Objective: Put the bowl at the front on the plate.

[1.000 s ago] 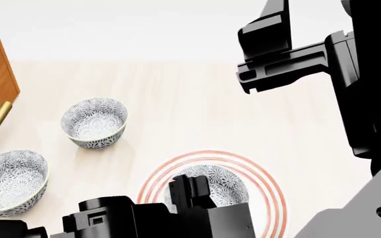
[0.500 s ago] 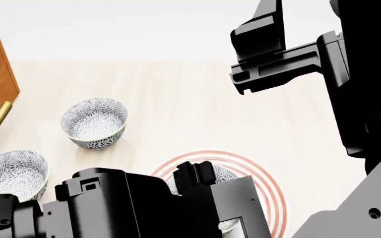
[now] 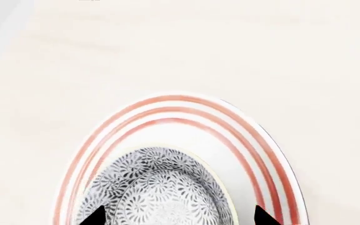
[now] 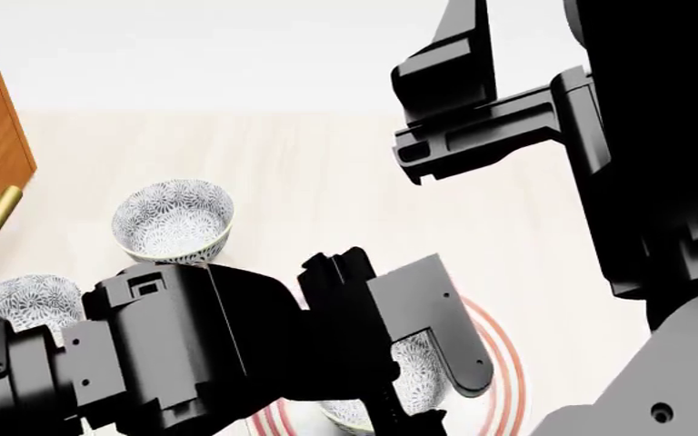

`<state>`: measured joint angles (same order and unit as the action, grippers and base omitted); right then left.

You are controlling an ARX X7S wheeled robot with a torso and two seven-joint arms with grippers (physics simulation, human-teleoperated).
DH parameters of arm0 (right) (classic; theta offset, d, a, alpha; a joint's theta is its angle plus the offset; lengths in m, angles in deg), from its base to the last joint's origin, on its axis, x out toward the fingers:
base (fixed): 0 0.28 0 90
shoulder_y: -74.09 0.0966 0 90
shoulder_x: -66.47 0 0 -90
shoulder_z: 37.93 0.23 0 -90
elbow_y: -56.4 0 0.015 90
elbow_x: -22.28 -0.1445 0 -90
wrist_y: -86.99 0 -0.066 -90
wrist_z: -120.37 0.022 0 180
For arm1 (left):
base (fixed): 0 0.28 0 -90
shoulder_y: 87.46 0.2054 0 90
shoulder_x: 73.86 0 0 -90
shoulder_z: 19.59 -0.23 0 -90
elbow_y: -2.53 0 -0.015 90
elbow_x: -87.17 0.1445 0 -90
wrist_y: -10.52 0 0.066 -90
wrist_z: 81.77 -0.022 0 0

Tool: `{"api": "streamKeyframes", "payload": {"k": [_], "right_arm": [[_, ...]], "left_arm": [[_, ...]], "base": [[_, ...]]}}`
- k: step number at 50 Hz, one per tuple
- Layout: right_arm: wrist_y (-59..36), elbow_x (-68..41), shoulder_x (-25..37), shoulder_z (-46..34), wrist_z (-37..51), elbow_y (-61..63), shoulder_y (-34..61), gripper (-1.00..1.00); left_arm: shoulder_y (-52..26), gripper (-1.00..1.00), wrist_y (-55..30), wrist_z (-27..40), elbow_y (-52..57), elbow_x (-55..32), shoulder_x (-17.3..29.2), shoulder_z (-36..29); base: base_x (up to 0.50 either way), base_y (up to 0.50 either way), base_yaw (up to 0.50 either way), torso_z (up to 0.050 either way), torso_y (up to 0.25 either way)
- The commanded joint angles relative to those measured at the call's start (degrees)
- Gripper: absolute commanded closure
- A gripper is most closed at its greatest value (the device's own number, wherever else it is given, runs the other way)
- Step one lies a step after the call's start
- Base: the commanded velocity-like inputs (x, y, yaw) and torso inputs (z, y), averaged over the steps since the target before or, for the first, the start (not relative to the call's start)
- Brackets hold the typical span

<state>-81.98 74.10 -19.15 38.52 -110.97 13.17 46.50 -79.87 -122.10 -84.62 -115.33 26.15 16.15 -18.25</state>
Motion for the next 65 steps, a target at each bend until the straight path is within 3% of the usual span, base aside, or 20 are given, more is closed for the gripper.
{"api": "streamKeyframes", "payload": {"k": [1,10,20,39,44,55,65], "right_arm": [[-2.7,2.0,0.7,-2.5,-1.0,2.4,0.2,-1.00],[-5.2,4.3,1.3,-4.5,-2.3,4.3,0.4,-1.00],[-6.0,6.5,1.5,-5.9,-2.8,6.3,-1.3,-1.00],[-9.7,22.4,1.7,-11.1,-12.6,10.0,-2.1,-1.00],[-8.7,25.7,1.4,-11.0,-14.9,10.0,-3.0,-1.00],[-6.9,25.3,0.4,-8.9,-14.8,10.8,-4.4,-1.00],[-5.8,24.7,-0.4,-7.9,-14.3,11.4,-5.4,-1.00]], "left_arm": [[-1.4,-1.00,1.3,3.1,-2.4,-2.3,0.0,0.1],[-1.1,-1.00,3.8,7.3,-6.8,-3.0,0.0,0.1],[-0.6,-1.00,6.4,7.5,-9.7,-4.3,0.0,-0.1],[-0.9,-1.00,13.4,12.9,-16.8,-7.9,0.0,0.3],[-1.3,-1.00,14.8,11.6,-20.4,-8.6,0.0,0.2],[0.8,-1.00,18.9,9.3,-27.0,-7.5,0.0,0.5],[0.8,-1.00,22.7,11.9,-30.5,-10.2,0.0,1.5]], "base": [[0.00,0.00,0.00,0.000,0.000],[0.00,0.00,0.00,0.000,0.000],[0.00,0.00,0.00,0.000,0.000],[0.00,0.00,0.00,0.000,0.000],[0.00,0.00,0.00,0.000,0.000],[0.00,0.00,0.00,0.000,0.000],[0.00,0.00,0.00,0.000,0.000]]}}
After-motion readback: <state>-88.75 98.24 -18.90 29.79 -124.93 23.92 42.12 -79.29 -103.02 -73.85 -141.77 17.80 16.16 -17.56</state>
